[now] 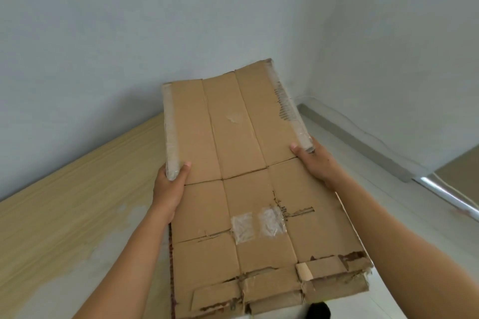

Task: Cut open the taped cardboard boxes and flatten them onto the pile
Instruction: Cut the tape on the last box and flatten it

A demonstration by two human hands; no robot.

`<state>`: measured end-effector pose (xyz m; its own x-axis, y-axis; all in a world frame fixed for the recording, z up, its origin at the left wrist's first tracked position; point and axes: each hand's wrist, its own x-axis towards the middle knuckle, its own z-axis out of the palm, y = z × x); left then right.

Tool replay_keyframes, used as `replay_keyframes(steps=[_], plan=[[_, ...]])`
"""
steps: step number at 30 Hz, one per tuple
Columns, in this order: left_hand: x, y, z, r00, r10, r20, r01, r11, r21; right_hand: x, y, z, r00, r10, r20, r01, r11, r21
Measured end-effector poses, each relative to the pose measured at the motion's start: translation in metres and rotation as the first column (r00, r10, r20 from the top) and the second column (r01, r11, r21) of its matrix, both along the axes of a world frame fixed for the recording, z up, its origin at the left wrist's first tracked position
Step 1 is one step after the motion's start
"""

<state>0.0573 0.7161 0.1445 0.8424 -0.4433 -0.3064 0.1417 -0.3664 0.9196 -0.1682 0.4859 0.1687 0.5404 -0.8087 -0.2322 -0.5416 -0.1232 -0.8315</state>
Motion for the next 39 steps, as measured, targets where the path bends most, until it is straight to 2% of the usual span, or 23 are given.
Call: replay_keyframes(steps=[9, 14, 19, 26, 31, 39], plan=[[-0.123, -0.177, 0.006, 0.993, -0.114, 0.017, 0.114, 0.993, -0.025, -0.157, -0.133, 0.018, 0.966, -0.257, 0.024, 0.257, 0.966, -0.01], [-0.199, -0.281, 0.011, 0.99, -0.137, -0.015, 0.136, 0.989, -0.05, -0.239, -0.22, 0.034, 0.959, -0.281, 0.033, 0.283, 0.958, -0.056], [-0.242, -0.367, 0.004, 0.988, -0.149, -0.035, 0.147, 0.988, -0.055, -0.282, -0.303, 0.035, 0.958, -0.285, 0.017, 0.285, 0.952, -0.108], [-0.244, -0.493, -0.031, 0.997, -0.051, -0.053, 0.049, 0.998, -0.041, -0.269, -0.446, 0.002, 0.976, -0.22, 0.004, 0.219, 0.969, -0.118], [-0.234, -0.574, -0.066, 0.998, 0.015, -0.066, -0.015, 1.0, -0.011, -0.243, -0.545, -0.039, 0.987, -0.162, 0.0, 0.162, 0.985, -0.064], [-0.238, -0.669, -0.162, 0.977, 0.139, -0.163, -0.129, 0.989, 0.071, -0.213, -0.676, -0.148, 0.998, -0.041, -0.052, 0.043, 0.998, 0.036]])
